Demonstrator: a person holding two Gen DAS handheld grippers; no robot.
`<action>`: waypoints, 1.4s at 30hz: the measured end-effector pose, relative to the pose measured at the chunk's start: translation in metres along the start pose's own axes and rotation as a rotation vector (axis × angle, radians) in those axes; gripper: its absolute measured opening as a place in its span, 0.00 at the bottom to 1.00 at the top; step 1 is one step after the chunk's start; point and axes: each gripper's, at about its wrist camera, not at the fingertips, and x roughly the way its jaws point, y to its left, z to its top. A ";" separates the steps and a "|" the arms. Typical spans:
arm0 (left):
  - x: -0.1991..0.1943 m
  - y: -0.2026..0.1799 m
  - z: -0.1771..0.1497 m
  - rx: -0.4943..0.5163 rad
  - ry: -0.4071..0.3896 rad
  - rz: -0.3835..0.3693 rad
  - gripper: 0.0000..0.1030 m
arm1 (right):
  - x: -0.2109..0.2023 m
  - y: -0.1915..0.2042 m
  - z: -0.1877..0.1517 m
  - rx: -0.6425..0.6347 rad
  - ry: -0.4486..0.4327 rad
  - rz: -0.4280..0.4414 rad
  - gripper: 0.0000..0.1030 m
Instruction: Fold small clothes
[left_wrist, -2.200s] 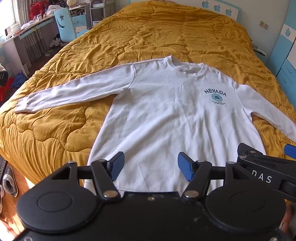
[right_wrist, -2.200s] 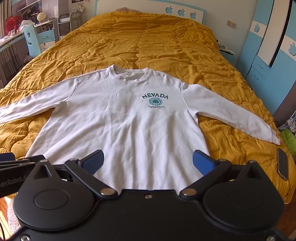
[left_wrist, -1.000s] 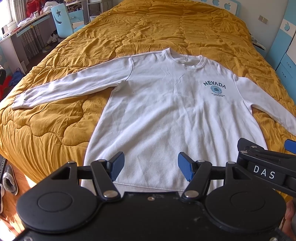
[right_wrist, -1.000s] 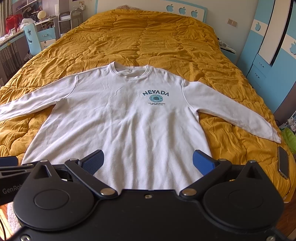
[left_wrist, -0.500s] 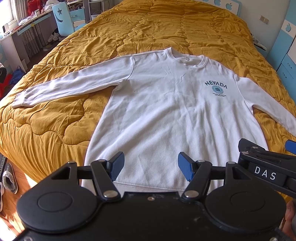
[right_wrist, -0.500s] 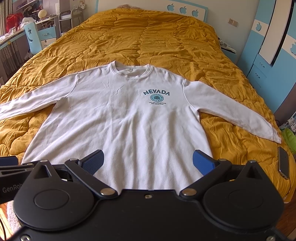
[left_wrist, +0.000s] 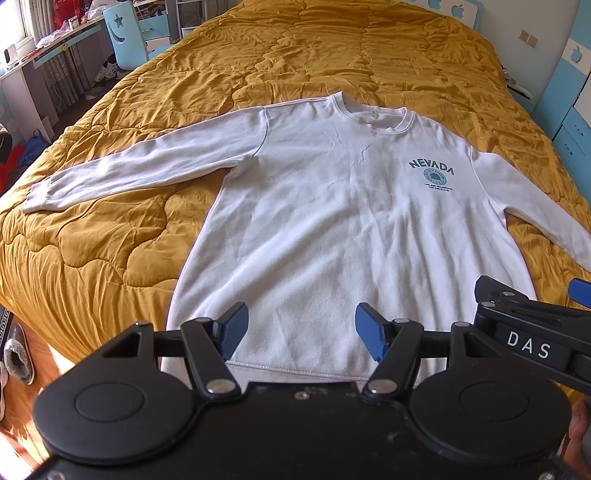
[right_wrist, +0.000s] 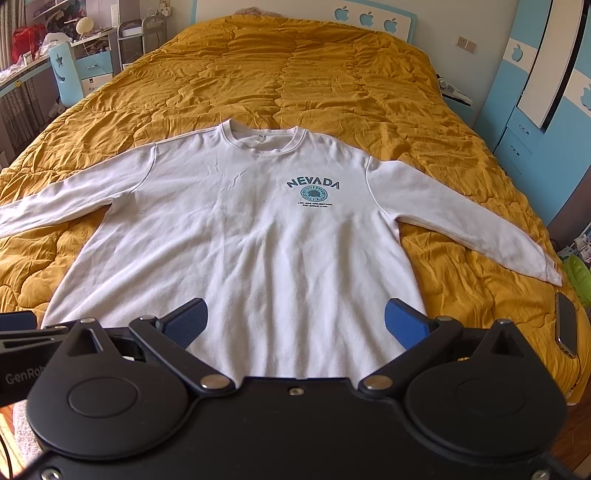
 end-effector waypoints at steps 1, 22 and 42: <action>0.000 0.000 0.000 -0.001 0.000 -0.001 0.66 | 0.000 0.000 0.000 0.000 0.002 0.000 1.00; 0.004 0.004 0.000 -0.005 0.006 -0.006 0.66 | 0.003 0.002 0.001 -0.006 0.009 0.002 1.00; 0.001 0.175 0.004 -0.558 -0.275 -0.421 0.66 | 0.001 0.006 0.032 0.029 -0.083 0.173 1.00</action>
